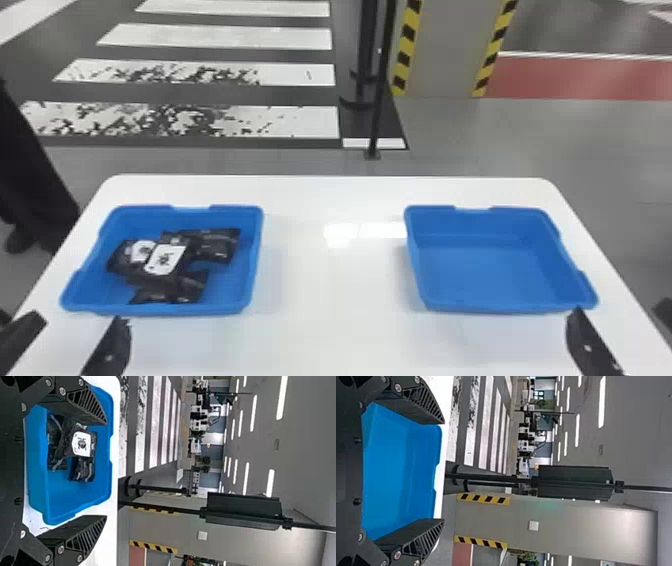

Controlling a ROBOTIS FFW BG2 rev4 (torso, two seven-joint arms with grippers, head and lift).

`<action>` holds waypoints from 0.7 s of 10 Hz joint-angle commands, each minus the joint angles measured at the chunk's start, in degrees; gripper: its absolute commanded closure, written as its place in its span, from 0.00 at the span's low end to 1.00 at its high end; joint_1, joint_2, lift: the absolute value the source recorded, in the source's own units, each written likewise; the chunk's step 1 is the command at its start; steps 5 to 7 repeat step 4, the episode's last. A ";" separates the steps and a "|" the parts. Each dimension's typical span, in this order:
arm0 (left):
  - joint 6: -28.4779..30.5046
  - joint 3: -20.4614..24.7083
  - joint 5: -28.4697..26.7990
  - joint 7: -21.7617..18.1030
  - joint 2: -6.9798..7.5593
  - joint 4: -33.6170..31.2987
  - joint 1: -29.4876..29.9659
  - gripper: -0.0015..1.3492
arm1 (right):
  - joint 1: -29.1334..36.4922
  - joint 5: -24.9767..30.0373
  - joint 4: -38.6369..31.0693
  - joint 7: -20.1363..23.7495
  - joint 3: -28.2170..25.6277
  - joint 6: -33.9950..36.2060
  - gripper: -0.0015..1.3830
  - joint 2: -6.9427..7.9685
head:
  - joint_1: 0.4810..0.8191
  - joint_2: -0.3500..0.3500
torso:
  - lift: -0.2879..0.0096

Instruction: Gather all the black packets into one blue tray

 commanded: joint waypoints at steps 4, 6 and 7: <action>0.37 -0.11 0.00 0.14 -0.15 -0.13 0.13 0.15 | 0.00 -0.53 0.21 0.00 0.00 0.02 0.11 0.05 | 0.63 0.44 | 0.60; 0.37 -0.11 0.00 0.14 -0.15 -0.13 0.13 0.15 | 0.00 -0.53 0.21 0.00 0.00 0.02 0.11 0.05 | 0.63 0.44 | 0.60; 0.37 -0.11 0.00 0.14 -0.15 -0.13 0.13 0.15 | 0.00 -0.53 0.21 0.00 0.00 0.02 0.11 0.05 | 0.63 0.44 | 0.60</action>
